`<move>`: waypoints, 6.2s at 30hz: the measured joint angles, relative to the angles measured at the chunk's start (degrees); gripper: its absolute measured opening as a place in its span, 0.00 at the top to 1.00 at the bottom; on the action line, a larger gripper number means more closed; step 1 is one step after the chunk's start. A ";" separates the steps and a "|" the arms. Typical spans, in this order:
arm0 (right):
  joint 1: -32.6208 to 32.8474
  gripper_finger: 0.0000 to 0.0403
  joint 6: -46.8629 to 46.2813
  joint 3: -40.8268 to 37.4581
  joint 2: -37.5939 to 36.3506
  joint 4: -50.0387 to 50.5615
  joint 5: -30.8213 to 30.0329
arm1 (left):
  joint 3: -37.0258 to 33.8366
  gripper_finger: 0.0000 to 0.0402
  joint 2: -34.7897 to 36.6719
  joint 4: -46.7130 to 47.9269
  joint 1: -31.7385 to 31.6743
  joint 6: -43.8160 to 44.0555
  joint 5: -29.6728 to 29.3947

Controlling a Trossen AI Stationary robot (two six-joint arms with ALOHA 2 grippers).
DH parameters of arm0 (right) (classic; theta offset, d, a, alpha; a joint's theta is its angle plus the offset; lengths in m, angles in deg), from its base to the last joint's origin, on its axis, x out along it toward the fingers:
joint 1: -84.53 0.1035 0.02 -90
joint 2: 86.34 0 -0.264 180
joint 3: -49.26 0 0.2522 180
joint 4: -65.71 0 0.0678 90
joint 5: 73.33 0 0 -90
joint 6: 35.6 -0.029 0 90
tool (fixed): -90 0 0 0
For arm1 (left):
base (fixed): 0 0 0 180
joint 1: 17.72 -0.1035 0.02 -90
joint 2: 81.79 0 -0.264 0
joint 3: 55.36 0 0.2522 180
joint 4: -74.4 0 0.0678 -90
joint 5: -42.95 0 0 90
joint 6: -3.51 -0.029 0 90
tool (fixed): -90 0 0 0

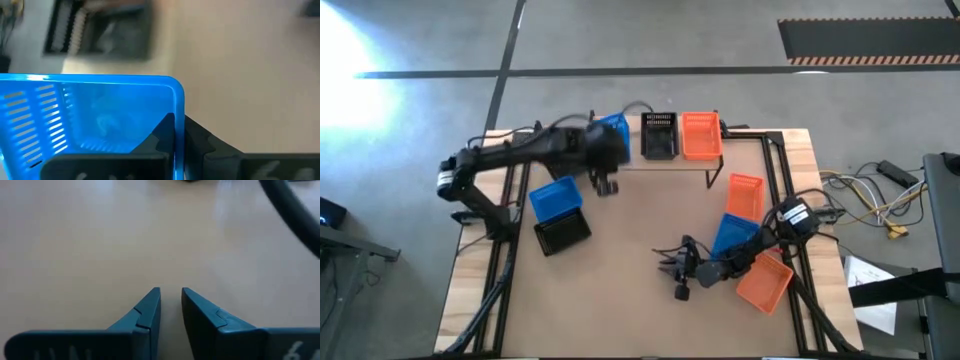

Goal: Stack baskets on shelf by color
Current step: Put the bottom left blue basket on the shelf, then stack the bottom orange basket on the orange basket on the shelf

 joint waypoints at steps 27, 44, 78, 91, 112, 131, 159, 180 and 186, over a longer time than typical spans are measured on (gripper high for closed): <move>2.39 0.82 2.28 0.00 -3.48 0.63 -3.50 | 0.04 1.00 -9.12 -2.46 -9.02 -9.28 7.35; 2.39 0.82 2.32 0.00 -3.48 0.22 -4.74 | 0.00 0.72 -7.17 -2.60 -9.00 -9.33 7.54; 20.66 0.82 -41.92 37.19 -20.85 93.94 -0.13 | -65.33 0.56 22.29 -103.62 27.25 5.52 11.28; 26.28 0.82 -69.12 38.56 -20.75 103.33 17.26 | -65.96 0.56 7.59 -106.33 29.46 12.33 9.22; 27.02 0.57 -84.52 33.78 -20.77 121.04 28.75 | -65.94 0.56 -2.73 -110.73 33.05 16.75 9.02; 27.02 0.87 -76.80 28.41 -20.73 106.44 28.62 | -65.99 0.56 -2.65 -110.73 33.01 16.79 9.05; 16.69 0.97 -1.04 58.67 -20.83 120.31 -24.13 | -65.57 0.56 -2.63 -111.98 33.27 16.90 9.07; -44.81 0.97 42.96 70.97 -25.45 133.44 14.10 | -64.68 0.56 -1.65 -122.89 33.29 16.13 9.07; -45.00 0.97 43.48 66.63 -25.45 132.16 14.71 | -64.67 0.56 -1.65 -122.73 33.34 13.27 9.08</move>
